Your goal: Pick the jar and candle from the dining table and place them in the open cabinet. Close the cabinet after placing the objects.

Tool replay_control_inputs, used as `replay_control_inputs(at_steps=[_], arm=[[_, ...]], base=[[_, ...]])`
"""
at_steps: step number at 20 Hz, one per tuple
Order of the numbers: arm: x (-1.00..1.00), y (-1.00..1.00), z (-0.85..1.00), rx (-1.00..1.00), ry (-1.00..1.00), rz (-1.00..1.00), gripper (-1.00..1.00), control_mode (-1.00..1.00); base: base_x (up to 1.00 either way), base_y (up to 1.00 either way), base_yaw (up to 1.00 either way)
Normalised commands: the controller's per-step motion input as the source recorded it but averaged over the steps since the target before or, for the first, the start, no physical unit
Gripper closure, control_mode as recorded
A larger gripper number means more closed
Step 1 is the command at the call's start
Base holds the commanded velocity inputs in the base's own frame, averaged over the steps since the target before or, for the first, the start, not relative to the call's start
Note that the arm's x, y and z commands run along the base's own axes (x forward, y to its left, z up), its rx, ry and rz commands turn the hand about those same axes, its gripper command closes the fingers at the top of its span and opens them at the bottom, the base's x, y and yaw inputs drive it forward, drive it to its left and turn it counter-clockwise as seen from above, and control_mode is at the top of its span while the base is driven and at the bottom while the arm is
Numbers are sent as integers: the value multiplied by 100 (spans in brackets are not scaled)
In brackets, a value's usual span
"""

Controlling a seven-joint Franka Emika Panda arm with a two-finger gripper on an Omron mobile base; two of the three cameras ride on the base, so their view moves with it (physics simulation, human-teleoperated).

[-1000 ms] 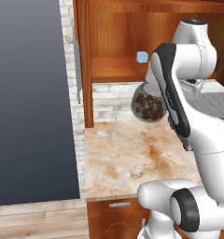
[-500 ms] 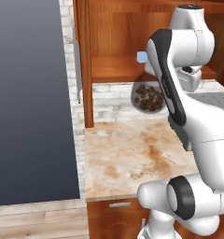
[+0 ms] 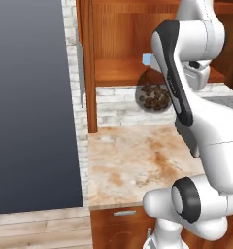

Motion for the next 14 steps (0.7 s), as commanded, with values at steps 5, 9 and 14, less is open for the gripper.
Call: replay_control_inputs(at_steps=[5, 9, 14], arm=[[-20, 3, 15, 3, -5, 0, 100, -100], [-9, 0, 3, 0, -10, 0, 100, -100], [3, 0, -6, -1, -14, 0, 100, -100]], base=[[0, 0, 0], [0, 0, 0], [0, 0, 0]])
